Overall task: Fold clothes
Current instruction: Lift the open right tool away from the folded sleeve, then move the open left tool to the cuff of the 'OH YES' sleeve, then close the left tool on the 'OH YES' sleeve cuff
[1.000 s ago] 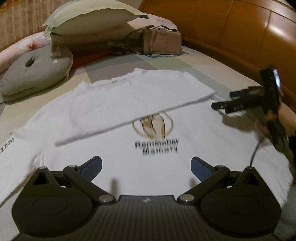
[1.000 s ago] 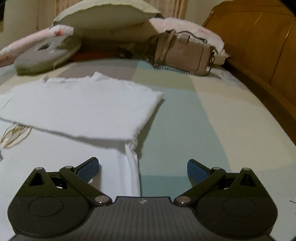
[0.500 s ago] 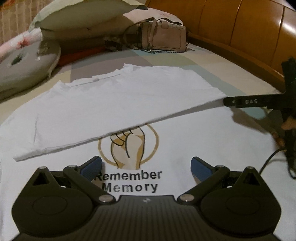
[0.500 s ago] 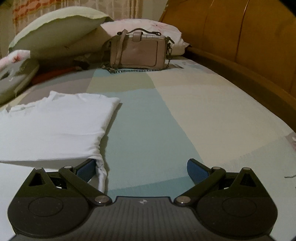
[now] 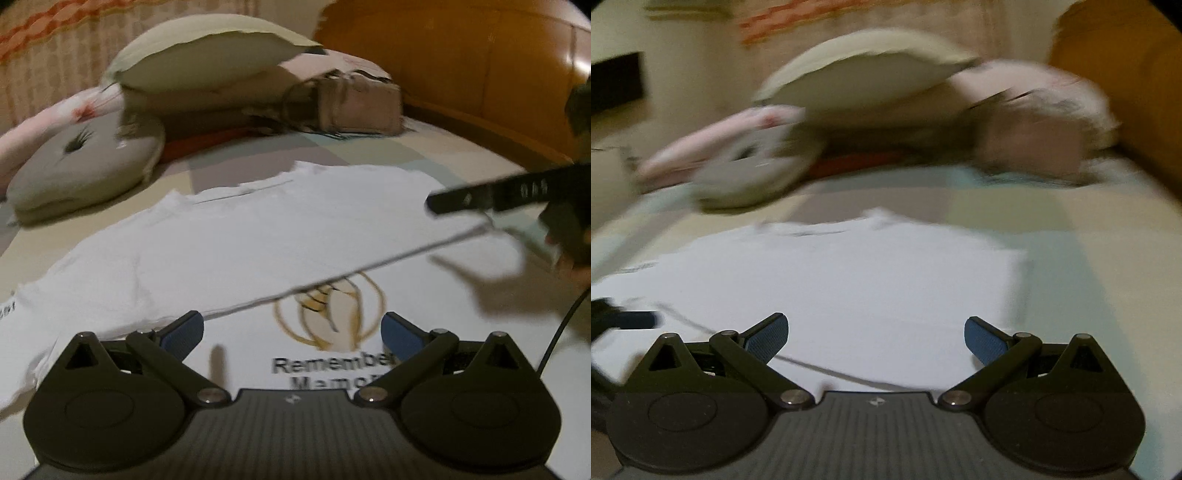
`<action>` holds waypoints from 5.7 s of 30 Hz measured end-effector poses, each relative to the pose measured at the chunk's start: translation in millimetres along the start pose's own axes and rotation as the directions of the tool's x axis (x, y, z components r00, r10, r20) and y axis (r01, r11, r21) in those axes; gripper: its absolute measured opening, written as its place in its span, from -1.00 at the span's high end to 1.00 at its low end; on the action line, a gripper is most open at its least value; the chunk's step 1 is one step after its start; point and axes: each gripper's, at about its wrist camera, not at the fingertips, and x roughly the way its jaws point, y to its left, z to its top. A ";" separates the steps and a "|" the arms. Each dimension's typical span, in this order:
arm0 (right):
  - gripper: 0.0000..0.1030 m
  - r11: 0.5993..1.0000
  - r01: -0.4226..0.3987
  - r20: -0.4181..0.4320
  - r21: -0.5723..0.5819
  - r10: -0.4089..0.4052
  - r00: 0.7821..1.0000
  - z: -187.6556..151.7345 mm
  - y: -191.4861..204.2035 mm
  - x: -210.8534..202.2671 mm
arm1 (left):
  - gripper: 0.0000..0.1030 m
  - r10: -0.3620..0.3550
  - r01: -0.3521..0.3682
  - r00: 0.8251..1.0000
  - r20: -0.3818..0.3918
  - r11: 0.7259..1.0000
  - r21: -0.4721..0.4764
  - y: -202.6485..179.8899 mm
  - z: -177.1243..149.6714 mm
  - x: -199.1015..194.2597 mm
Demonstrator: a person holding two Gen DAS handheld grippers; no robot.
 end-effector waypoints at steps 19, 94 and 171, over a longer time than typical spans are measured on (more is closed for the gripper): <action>-1.00 0.982 0.174 -0.066 0.073 -0.169 0.983 22.0 -44.5 57.0 | -0.98 0.007 -0.007 1.000 -0.027 1.000 -0.019 10.5 -3.9 4.8; -1.00 0.971 -0.077 0.099 0.227 0.055 0.994 -49.6 104.5 -62.5 | -0.98 0.272 -0.285 0.956 -0.107 0.949 -0.138 150.7 80.6 -141.5; -1.00 0.968 -0.159 0.042 0.193 0.154 0.987 -56.1 156.4 -29.9 | -0.99 0.483 -0.246 0.872 0.078 0.571 -0.783 364.3 -151.5 -145.6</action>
